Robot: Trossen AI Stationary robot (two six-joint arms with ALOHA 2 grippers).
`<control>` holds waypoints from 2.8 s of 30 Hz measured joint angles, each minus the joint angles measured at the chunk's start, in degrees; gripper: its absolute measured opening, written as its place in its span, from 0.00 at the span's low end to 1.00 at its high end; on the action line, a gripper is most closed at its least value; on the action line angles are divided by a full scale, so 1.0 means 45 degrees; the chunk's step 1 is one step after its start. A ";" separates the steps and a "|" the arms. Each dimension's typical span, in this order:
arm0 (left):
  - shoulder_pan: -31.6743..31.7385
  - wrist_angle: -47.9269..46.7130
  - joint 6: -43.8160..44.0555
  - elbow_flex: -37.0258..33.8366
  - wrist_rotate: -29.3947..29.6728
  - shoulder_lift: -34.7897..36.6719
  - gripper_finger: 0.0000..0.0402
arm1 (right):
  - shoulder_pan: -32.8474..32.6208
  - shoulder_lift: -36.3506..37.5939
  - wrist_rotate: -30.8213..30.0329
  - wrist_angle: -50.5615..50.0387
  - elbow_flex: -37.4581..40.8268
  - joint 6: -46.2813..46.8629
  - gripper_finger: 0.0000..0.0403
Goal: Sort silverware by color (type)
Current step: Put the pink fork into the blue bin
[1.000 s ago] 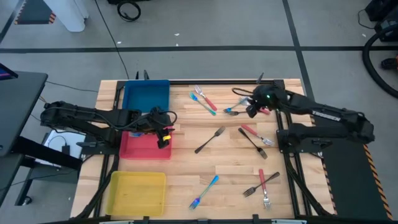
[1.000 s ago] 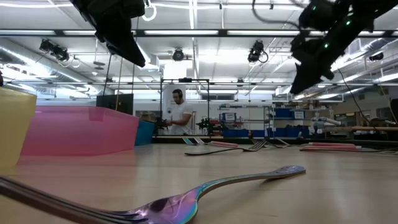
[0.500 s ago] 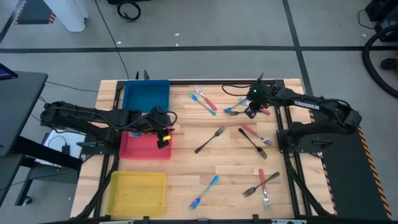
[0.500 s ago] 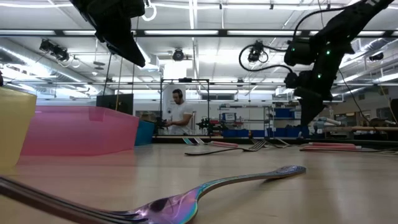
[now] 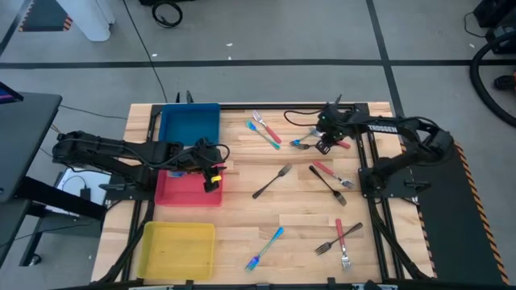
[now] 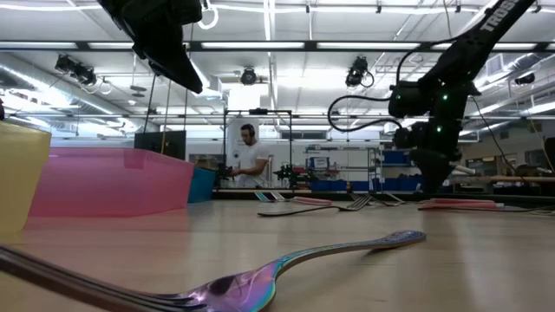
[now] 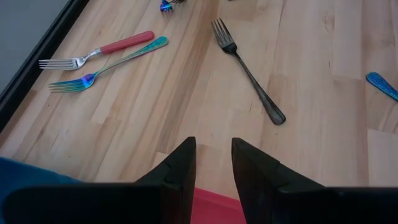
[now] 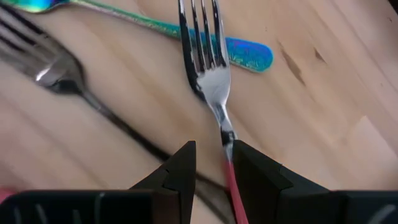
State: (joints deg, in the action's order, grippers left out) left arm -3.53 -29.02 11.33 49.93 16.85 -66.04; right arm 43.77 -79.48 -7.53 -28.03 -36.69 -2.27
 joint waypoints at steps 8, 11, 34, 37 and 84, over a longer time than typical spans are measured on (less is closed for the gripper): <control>0.0000 -0.0002 0.0005 0.0000 0.0002 0.0000 0.26 | -0.0005 -0.0735 -0.0459 0.0653 -0.0015 -0.0235 0.28; 0.0000 0.0000 0.0005 0.0000 0.0002 0.0000 0.26 | 0.0134 -0.0743 -0.0614 0.0645 -0.0015 -0.0218 0.28; -0.0004 0.0000 0.0005 0.0000 0.0002 0.0000 0.26 | 0.1130 -0.0466 -0.0212 0.0690 0.0015 -0.0873 0.28; -0.0002 0.0000 0.0005 0.0000 0.0002 0.0000 0.26 | 0.1209 -0.0822 0.0025 0.0701 0.0010 -0.0928 0.28; -0.0003 0.0316 0.0251 -0.0005 0.0002 0.0000 0.26 | -0.0165 0.1823 0.1504 0.1413 0.0034 0.1903 0.00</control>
State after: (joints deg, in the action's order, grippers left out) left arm -3.54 -27.59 12.46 49.91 16.86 -66.04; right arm 43.03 -71.28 -0.76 -21.67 -36.53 6.30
